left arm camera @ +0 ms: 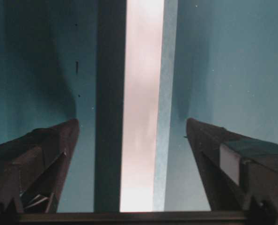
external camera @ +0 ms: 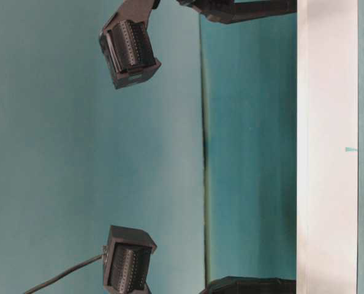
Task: Lift a wooden board with both hands.
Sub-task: 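Lower both grippers onto the board and close them on it, then lift the white board with both grippers and pull it back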
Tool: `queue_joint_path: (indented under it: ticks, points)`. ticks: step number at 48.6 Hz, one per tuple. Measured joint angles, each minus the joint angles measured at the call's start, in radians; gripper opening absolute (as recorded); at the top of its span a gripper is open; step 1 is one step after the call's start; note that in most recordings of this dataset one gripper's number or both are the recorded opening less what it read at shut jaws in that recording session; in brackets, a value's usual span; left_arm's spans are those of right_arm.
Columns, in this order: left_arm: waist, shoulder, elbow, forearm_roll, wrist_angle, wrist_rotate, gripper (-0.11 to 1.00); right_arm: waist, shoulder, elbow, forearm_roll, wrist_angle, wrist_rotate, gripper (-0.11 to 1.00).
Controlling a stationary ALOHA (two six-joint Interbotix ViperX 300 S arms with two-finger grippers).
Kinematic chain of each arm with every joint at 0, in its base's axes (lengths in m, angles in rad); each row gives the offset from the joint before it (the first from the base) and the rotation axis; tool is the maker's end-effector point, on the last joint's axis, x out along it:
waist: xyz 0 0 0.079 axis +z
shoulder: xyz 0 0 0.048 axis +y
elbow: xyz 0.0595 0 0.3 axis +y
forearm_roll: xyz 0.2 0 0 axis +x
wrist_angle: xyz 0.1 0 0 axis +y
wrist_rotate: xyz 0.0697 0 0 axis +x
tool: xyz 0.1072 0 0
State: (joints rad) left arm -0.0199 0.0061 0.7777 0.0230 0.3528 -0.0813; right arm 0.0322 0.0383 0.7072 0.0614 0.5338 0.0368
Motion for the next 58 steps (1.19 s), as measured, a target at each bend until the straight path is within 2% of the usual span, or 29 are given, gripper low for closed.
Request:
queue_joint_path:
  ticks: [3,6,13,16,17,47,58]
  points:
    - [0.0,0.0,0.0,-0.002,0.0,-0.017,0.88,0.0,0.0,0.0,0.0,-0.002,0.0,0.87]
    - [0.0,0.0,-0.002,-0.002,0.0,-0.035,0.75,0.0,0.003,0.0,0.0,0.0,0.0,0.78]
    - [0.002,0.0,0.0,0.0,0.003,-0.075,0.31,0.006,0.015,0.0,-0.002,0.002,0.0,0.39]
    - [-0.005,0.0,-0.002,0.0,0.005,-0.077,0.19,0.005,0.017,-0.002,-0.002,0.003,0.0,0.25]
    - [-0.005,0.0,0.0,0.003,0.005,-0.077,0.19,0.005,0.017,-0.002,-0.003,0.003,0.0,0.21]
    - [-0.005,0.0,-0.002,0.0,0.009,-0.074,0.19,0.0,0.028,-0.029,-0.002,0.055,0.0,0.22]
    - [-0.002,-0.029,-0.032,0.0,0.107,-0.072,0.19,-0.006,0.003,-0.052,0.0,0.101,-0.002,0.22]
